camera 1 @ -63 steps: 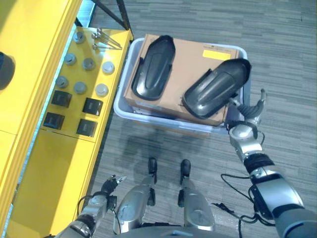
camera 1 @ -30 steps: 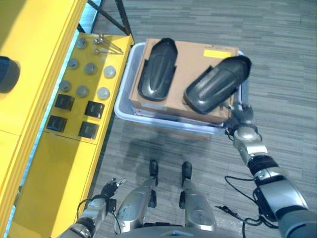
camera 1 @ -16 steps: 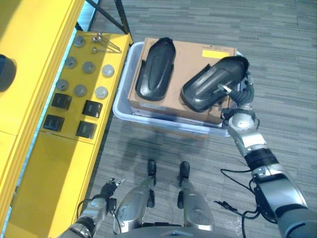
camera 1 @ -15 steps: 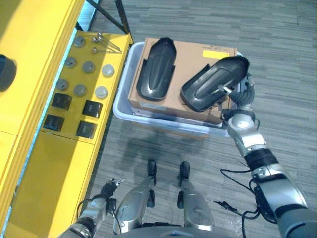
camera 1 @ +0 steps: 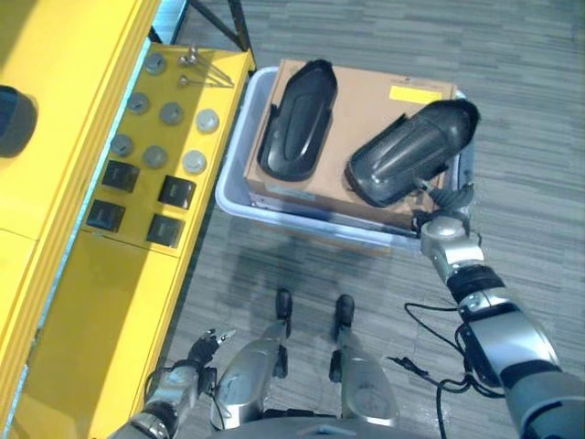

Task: Move parts from the plastic box to the shelf.

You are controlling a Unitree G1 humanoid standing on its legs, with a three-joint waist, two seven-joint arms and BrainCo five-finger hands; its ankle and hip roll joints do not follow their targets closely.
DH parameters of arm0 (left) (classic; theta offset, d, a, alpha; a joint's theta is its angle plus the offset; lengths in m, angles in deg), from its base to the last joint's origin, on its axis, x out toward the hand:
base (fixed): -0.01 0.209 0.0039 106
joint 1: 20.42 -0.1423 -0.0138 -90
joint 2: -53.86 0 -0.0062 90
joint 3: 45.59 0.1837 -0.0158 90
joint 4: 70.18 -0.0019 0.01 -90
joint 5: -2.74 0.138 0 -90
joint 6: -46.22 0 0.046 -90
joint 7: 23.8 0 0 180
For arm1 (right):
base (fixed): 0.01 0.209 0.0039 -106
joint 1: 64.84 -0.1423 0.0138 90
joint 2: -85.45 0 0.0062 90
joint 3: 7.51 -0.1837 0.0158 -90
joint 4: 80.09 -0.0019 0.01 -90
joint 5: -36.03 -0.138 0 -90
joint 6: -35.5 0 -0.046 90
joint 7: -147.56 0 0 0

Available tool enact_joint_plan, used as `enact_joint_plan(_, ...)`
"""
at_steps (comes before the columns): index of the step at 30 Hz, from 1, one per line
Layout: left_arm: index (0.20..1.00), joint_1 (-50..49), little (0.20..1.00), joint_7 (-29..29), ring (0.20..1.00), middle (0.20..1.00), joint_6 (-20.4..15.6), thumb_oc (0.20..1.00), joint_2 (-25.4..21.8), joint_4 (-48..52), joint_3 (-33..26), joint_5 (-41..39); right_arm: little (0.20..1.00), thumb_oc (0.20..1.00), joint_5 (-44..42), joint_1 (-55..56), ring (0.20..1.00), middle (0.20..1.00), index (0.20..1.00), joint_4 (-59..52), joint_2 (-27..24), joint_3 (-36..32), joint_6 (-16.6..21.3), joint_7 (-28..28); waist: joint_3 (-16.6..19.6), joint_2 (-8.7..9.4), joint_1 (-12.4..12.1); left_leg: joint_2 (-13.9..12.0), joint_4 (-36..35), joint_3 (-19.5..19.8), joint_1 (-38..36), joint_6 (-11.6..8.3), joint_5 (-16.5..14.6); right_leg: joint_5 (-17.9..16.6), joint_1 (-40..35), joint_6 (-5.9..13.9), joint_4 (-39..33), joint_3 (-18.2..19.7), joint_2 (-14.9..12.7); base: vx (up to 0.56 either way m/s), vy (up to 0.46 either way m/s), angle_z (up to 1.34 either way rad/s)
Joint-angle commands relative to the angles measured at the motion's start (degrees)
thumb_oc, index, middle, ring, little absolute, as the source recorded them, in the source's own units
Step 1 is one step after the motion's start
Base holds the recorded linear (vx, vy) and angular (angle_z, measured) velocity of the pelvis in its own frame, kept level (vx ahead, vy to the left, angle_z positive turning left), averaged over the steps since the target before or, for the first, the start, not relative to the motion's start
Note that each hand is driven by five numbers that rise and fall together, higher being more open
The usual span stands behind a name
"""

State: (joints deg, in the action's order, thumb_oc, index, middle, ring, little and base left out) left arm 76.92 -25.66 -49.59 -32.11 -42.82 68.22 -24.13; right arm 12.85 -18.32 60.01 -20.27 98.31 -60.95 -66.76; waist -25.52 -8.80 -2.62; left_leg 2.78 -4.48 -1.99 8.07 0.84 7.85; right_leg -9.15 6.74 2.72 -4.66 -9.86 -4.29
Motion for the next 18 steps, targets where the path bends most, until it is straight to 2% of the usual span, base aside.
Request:
enact_joint_plan(1,1.000,1.2,1.000,1.0,1.000,1.000,-0.9,1.000,0.5,-3.1,2.7,0.2,1.000,1.000,-1.9,-5.8,1.000,1.000,1.000,4.3,-1.6,4.4,-0.4,7.9,1.3,1.70,-1.7,-1.9,5.2,1.0,-0.3,-3.24,-6.0,4.6,1.0,2.57,4.9,0.7,-7.7,0.00,0.000,0.00)
enact_joint_plan(2,1.000,1.3,1.000,1.0,1.000,1.000,-0.9,1.000,0.4,-3.1,2.7,0.2,1.000,1.000,-1.8,-6.2,1.000,1.000,1.000,4.8,-1.6,4.5,-0.5,8.1,1.3,1.65,-1.7,-1.9,5.2,1.0,-0.2,-3.25,-6.0,4.6,1.1,2.57,4.9,0.7,-7.7,0.00,0.000,0.00)
enact_joint_plan(3,1.000,1.4,1.000,1.2,1.000,1.000,-1.0,1.000,0.4,-3.3,2.9,0.1,1.000,1.000,-2.4,-7.4,1.000,1.000,1.000,7.0,-1.6,5.2,-3.4,10.7,1.1,1.40,-2.1,-1.8,5.3,1.0,0.0,-3.26,-6.0,4.6,1.3,2.56,5.1,0.6,-7.9,0.00,0.000,0.00)
enact_joint_plan(4,1.000,1.4,1.000,1.3,1.000,1.000,-1.0,1.000,0.3,-3.3,3.0,0.1,1.000,1.000,-2.7,-7.5,1.000,1.000,1.000,7.3,-1.6,5.4,-3.5,10.9,1.1,1.36,-2.1,-1.8,5.3,1.0,0.0,-3.26,-5.9,4.6,1.3,2.56,5.1,0.5,-7.9,0.00,0.000,0.00)
enact_joint_plan(5,1.000,1.8,1.000,1.4,1.000,1.000,-0.9,1.000,0.2,-3.4,3.3,0.1,1.000,1.000,-4.4,-8.8,1.000,1.000,1.000,10.4,-1.4,5.9,-4.3,13.4,0.9,1.16,-2.5,-1.8,5.5,1.1,0.5,-3.27,-5.8,4.6,1.6,2.51,5.3,0.3,-8.0,0.00,0.000,0.00)
enact_joint_plan(6,1.000,1.9,1.000,1.6,1.000,1.000,-0.9,1.000,0.1,-3.6,3.5,0.1,0.382,0.382,-4.2,-9.6,0.382,0.382,0.382,11.9,-1.4,5.9,-6.3,15.8,0.8,1.06,-2.7,-1.7,5.5,1.2,0.6,-3.27,-5.8,4.7,1.8,2.48,5.4,0.2,-8.0,0.00,0.000,0.00)
enact_joint_plan(7,1.000,1.9,1.000,1.8,1.000,1.000,-0.9,1.000,0.1,-3.6,3.4,0.2,0.200,0.200,-4.4,-10.1,0.200,0.200,0.200,12.8,-1.4,6.2,-7.0,16.5,0.8,0.92,-2.8,-1.7,5.5,1.3,0.7,-3.27,-5.7,4.7,1.9,2.44,5.5,0.1,-8.0,-0.01,0.014,0.04)
enact_joint_plan(13,1.000,1.7,1.000,2.3,1.000,1.000,-1.4,1.000,-0.1,-4.0,3.7,0.6,0.200,0.200,-4.9,-11.4,0.200,0.200,0.200,15.9,-1.9,5.8,-6.6,15.8,1.1,0.75,-3.5,-1.6,4.7,1.7,0.3,-3.34,-5.4,4.5,1.6,2.64,5.1,-0.5,-8.1,0.00,0.003,0.01)
enact_joint_plan(18,1.000,1.0,1.000,2.3,1.000,1.000,-1.3,1.000,-0.6,-4.0,2.8,1.6,0.200,0.200,-4.0,-8.3,0.200,0.200,0.200,14.5,-2.2,3.2,-6.2,13.3,2.2,2.06,-3.1,-2.0,4.3,1.2,-1.0,-3.37,-5.7,4.2,0.5,2.89,4.3,-0.4,-7.7,-0.01,-0.035,0.02)
